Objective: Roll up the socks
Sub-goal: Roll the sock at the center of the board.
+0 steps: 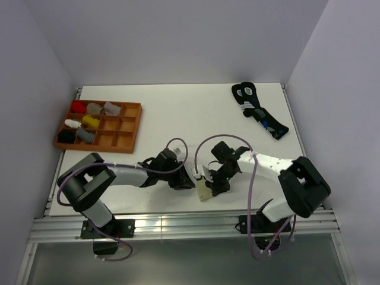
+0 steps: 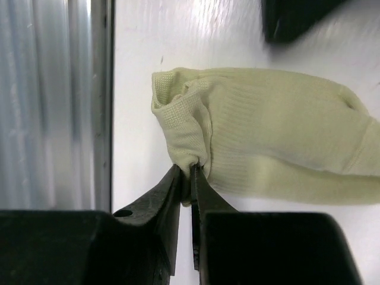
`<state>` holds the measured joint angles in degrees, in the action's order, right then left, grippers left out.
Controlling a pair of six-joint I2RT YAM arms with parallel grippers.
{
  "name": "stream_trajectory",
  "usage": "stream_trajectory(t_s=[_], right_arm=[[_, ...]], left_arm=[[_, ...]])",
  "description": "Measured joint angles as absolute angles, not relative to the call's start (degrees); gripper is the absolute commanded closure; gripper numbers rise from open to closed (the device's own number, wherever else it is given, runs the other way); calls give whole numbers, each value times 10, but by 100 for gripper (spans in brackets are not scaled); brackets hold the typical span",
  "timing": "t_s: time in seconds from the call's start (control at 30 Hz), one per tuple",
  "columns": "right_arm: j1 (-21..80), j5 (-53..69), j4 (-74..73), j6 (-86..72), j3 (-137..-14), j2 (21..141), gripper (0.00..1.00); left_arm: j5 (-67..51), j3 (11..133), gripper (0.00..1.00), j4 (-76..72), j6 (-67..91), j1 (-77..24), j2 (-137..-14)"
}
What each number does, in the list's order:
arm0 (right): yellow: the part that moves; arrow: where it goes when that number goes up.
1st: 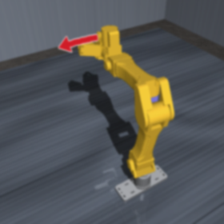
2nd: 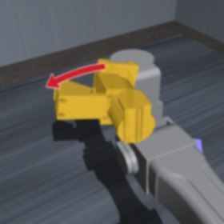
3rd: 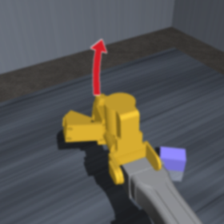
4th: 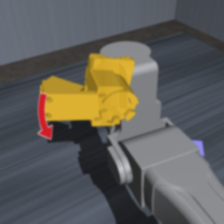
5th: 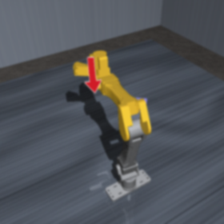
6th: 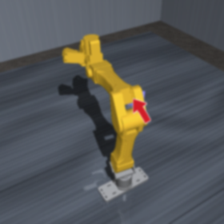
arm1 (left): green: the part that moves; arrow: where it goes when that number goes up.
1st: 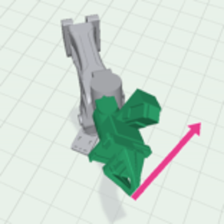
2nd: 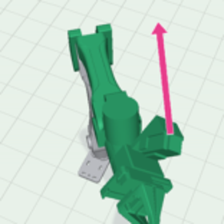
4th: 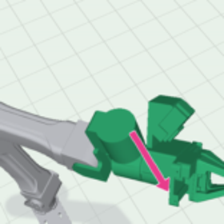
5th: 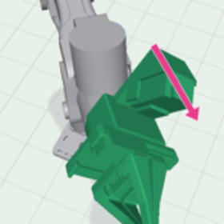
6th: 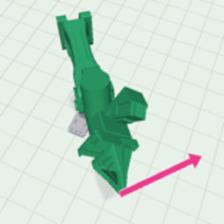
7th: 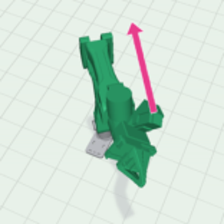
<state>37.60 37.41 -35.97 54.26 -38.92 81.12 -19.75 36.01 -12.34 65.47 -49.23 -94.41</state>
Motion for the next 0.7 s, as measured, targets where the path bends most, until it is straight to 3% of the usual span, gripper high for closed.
stream_trajectory(t_s=[0.33,0.7], right_arm=[[318,425,-549,614,-542,992,87],[309,471,-677,620,-665,1160,86]], left_arm=[[-2,312,70,-140,617,-570,-829],[130,271,66,-253,458,-699,-815]])
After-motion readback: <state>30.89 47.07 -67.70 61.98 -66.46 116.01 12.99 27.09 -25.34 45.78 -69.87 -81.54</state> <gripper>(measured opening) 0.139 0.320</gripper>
